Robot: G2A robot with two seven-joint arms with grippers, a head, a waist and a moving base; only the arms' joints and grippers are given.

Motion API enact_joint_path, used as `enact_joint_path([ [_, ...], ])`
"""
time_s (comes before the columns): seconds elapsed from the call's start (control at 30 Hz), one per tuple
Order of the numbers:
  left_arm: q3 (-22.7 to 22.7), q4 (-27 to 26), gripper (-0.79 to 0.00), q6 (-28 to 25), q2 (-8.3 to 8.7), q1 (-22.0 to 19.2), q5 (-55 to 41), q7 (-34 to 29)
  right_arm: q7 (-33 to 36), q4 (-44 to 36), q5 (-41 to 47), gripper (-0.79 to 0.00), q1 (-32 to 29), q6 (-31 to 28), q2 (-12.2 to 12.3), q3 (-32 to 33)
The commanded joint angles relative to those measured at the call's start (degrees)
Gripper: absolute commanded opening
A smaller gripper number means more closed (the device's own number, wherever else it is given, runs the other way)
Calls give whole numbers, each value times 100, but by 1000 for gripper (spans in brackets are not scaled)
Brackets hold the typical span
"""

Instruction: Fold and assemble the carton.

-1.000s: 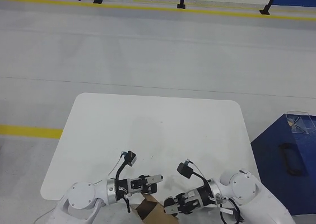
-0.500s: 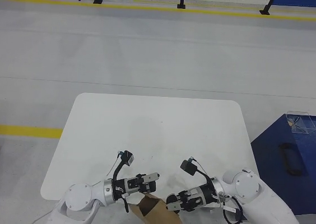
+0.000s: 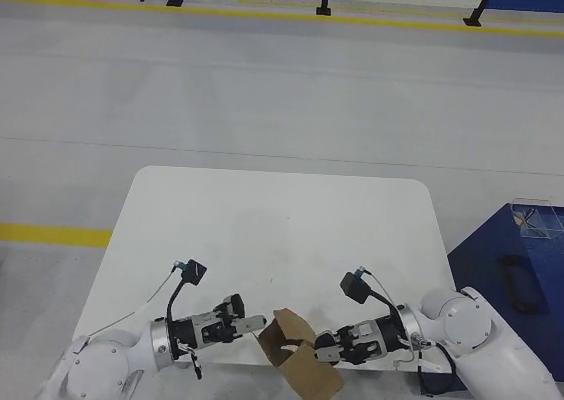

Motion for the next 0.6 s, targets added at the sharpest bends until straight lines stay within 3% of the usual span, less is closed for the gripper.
enact_joint_path([
  [0.0,-4,-35,0,-2,3,28,104,25,-2,2,3,-785,1,-3,-1,-3],
  [0.23,0,-31,0,37,8,24,250,37,-172,-113,-288,-785,-23,54,0,-19],
  [0.33,12,-307,0,159,35,35,1626,475,-112,-263,-456,-785,-58,32,19,-11],
  [0.57,564,-673,0,496,108,-226,3276,-585,-18,-452,-615,-785,-136,-1,61,32],
])
